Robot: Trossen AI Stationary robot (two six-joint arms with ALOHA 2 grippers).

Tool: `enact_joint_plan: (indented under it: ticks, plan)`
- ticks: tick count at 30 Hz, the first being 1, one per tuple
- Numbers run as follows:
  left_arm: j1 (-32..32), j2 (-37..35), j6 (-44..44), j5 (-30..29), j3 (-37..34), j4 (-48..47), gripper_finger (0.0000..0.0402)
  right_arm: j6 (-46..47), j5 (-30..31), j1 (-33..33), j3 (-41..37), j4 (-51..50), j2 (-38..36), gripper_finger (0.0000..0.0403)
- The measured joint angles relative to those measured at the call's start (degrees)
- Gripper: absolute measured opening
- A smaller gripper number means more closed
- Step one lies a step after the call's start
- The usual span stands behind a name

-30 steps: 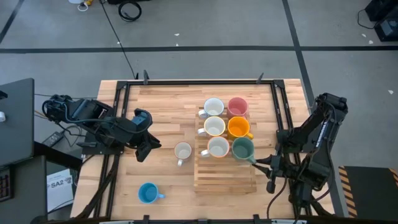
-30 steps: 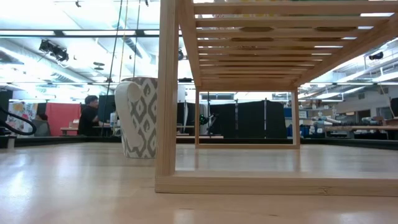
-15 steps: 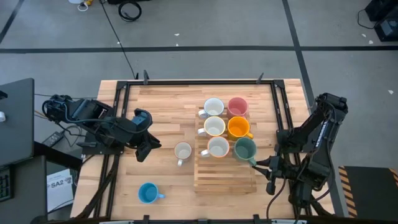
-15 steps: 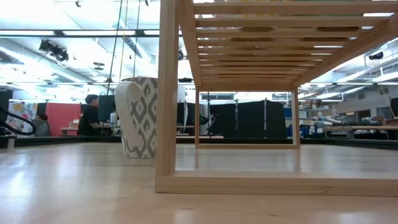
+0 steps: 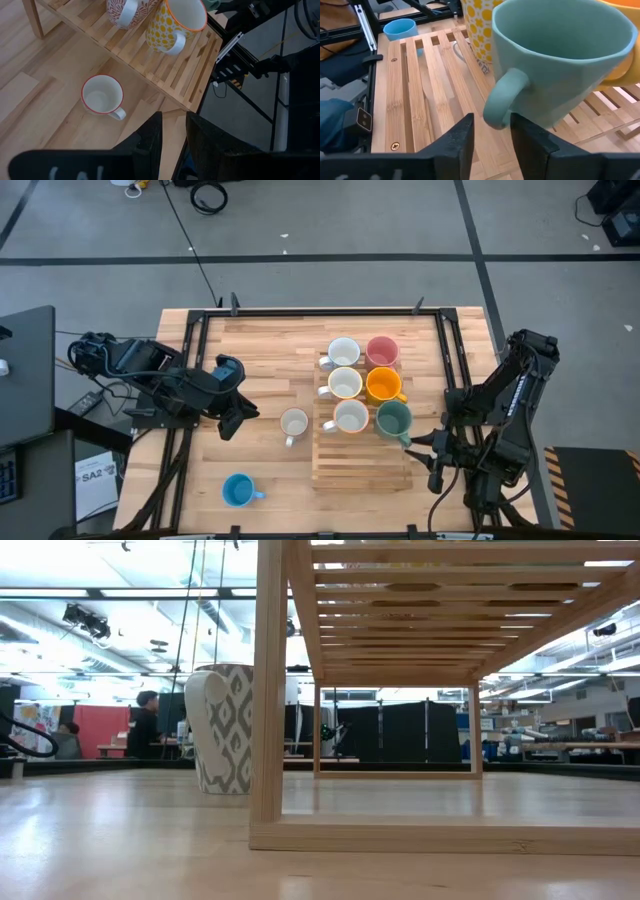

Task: Place coffee mugs
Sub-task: Put the green mug on the shelf

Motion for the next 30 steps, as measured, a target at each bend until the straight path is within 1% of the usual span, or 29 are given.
enact_joint_plan:
  ticks: [3,6,8,13,18,24,27,30]
  plan:
    - [0.00,0.00,0.00,0.00,0.00,-0.01,0.0091,0.00,0.02,-0.02,0.00,0.00,0.00,0.0150]
    - [-0.02,0.00,0.00,0.00,0.00,-0.01,0.0091,0.00,-0.56,0.00,0.00,-0.02,0.00,0.0158]
    - [-0.01,0.00,0.01,0.00,0.00,-0.01,0.0091,0.01,-1.74,0.00,0.00,0.00,-0.09,0.0159]
    - [0.00,0.00,0.00,0.00,0.00,-0.01,0.0091,-1.33,-7.10,0.00,0.00,0.14,-1.89,0.0158]
    - [0.00,0.00,0.00,0.00,0.00,-0.01,0.0091,-1.59,-7.45,0.01,0.00,1.02,-4.72,0.0158]
    - [-0.02,0.00,0.00,0.00,0.00,-0.01,0.0091,-6.30,-10.15,0.02,0.00,1.07,-9.10,0.0158]
    - [-0.01,0.00,0.00,0.00,0.00,-0.01,0.0091,-8.86,-10.09,0.02,0.00,0.94,-11.11,0.0158]
    - [-0.02,0.00,-0.02,0.00,0.00,0.01,0.0092,-11.02,-7.55,-0.22,0.00,0.01,-12.33,0.0158]
